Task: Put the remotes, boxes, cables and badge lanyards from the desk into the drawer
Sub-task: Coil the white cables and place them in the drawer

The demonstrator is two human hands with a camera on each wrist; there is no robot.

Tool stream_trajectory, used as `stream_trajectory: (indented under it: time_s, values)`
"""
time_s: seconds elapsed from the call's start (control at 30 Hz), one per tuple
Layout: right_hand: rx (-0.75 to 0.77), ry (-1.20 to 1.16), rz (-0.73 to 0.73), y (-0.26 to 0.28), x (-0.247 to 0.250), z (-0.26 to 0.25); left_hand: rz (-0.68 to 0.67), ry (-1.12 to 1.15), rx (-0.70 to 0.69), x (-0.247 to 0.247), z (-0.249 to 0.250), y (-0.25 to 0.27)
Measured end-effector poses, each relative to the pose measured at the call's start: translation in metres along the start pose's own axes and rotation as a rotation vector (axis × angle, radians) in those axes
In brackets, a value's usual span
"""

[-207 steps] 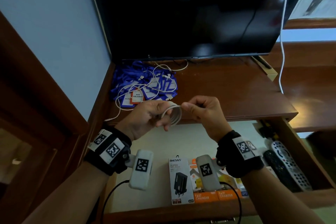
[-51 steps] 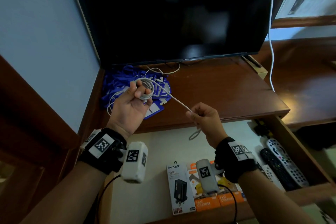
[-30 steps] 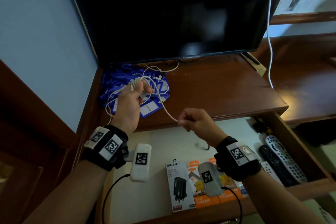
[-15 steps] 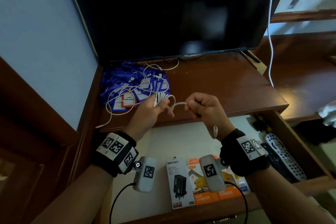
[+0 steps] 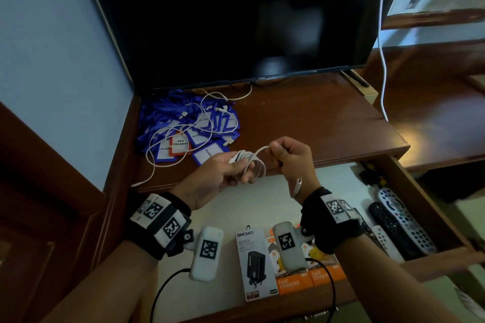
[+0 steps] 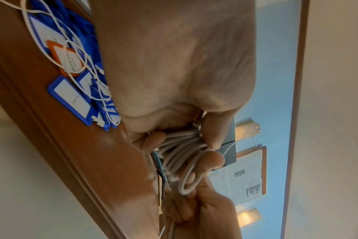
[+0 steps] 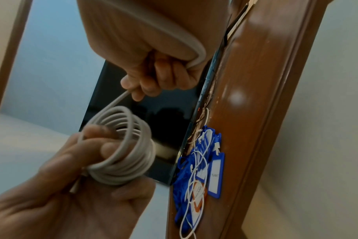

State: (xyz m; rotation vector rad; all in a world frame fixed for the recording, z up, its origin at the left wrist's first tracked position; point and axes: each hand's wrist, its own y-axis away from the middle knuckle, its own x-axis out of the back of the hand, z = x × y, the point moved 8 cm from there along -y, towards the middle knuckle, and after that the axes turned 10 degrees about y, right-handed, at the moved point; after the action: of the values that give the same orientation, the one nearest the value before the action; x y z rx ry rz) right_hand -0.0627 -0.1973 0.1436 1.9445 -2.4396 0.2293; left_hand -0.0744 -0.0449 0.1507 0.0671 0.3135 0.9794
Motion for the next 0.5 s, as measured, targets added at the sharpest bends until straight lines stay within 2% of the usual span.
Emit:
stream_trajectory:
  time_s: [0.2, 0.37, 0.5]
  values:
    - [0.021, 0.075, -0.18, 0.02, -0.01, 0.006, 0.167, 0.278, 0.002, 0.031, 0.004, 0.004]
    - [0.075, 0.16, -0.316, 0.034, -0.019, -0.003, 0.137, 0.292, 0.06, 0.032, 0.001, 0.006]
    - [0.045, 0.163, -0.427, 0.038, -0.039, -0.02, 0.094, 0.287, 0.063, 0.02, -0.001, 0.001]
